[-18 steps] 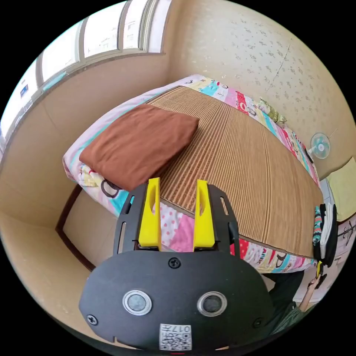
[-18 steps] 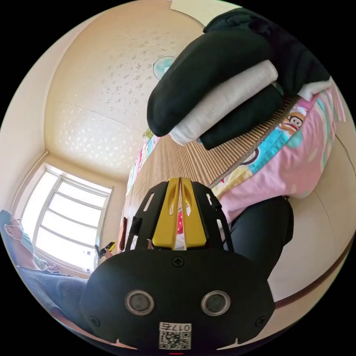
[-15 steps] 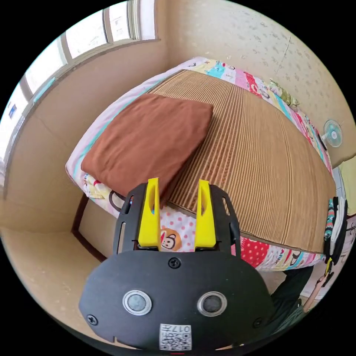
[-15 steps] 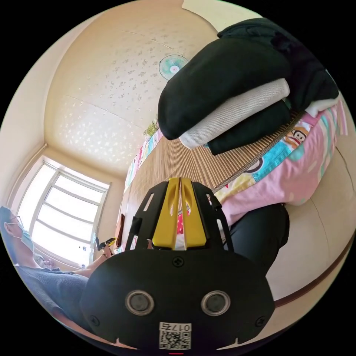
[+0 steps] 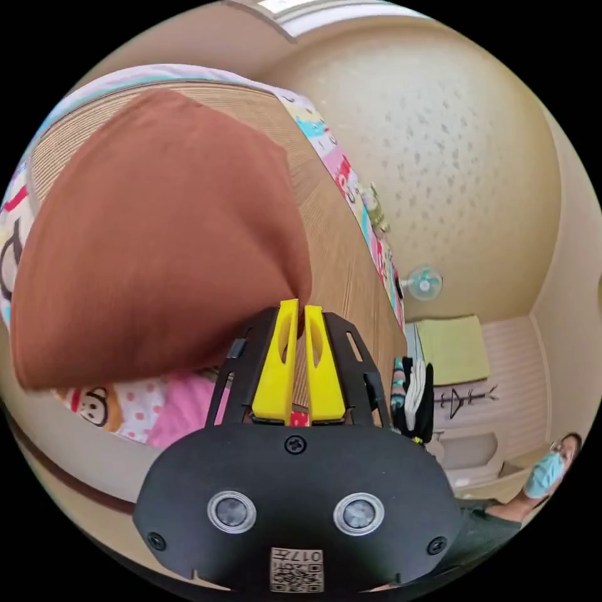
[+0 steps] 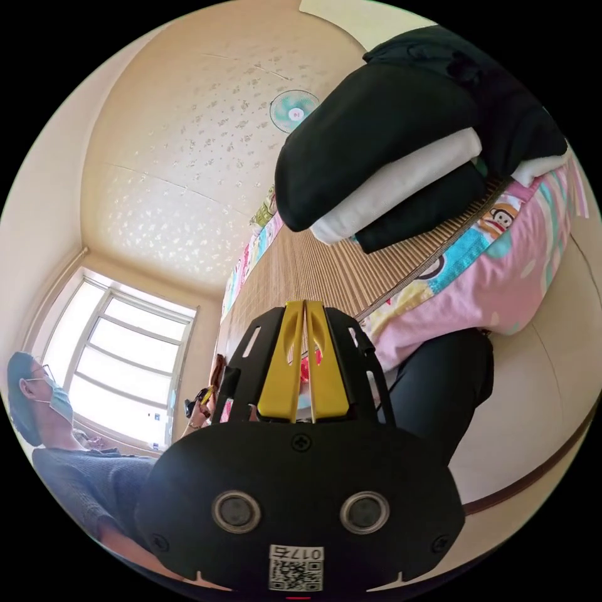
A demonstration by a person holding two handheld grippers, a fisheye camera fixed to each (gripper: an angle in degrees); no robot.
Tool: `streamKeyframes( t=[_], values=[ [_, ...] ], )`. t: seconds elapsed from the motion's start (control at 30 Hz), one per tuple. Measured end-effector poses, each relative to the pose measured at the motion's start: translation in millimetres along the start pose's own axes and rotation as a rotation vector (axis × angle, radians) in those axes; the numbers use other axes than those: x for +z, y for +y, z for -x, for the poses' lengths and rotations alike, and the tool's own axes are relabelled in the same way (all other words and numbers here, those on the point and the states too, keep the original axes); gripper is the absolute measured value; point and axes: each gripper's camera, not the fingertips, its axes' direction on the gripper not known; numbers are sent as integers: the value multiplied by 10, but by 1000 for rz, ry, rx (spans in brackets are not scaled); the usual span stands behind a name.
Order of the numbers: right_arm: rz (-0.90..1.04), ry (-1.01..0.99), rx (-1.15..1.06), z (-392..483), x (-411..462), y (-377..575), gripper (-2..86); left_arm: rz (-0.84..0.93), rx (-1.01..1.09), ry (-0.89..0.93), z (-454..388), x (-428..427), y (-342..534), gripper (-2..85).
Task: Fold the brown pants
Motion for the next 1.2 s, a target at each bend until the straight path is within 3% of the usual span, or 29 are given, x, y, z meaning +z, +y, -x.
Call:
streamKeyframes(
  t=[0.13,0.33,0.47,0.53,0.6,0.67,0.73,0.83,1.0,1.1,1.2],
  values=[
    [89,-74,-24,104,477,13,5,104,242,224,-1128,688,320,-7],
    [169,-172,-56,290,938,73,4,-174,523,745,-2477,329,351,-10],
    [195,-171,-84,335,995,113,5,-319,538,861,-2523,-80,337,-9],
    [205,-157,-88,306,1006,134,5,-347,524,745,-2360,-162,411,-8],
    [222,-126,-84,236,1055,170,5,-298,410,502,-2129,-102,473,-4],
    [237,-118,-72,163,1126,196,5,-137,306,180,-1810,181,617,5],
    [252,-135,-51,84,1219,215,5,-92,233,78,-1535,319,834,31],
    [275,-161,-28,3,1403,260,6,-222,100,26,-1209,337,1336,74],
    [368,-194,-55,80,1843,344,9,-106,277,-26,-1809,966,1530,155],
    [418,-248,-103,230,2076,388,14,-47,456,-196,-2396,1540,1436,163],
    [482,-251,-143,372,2296,497,24,182,530,-306,-2612,2463,1255,144]
  ],
)
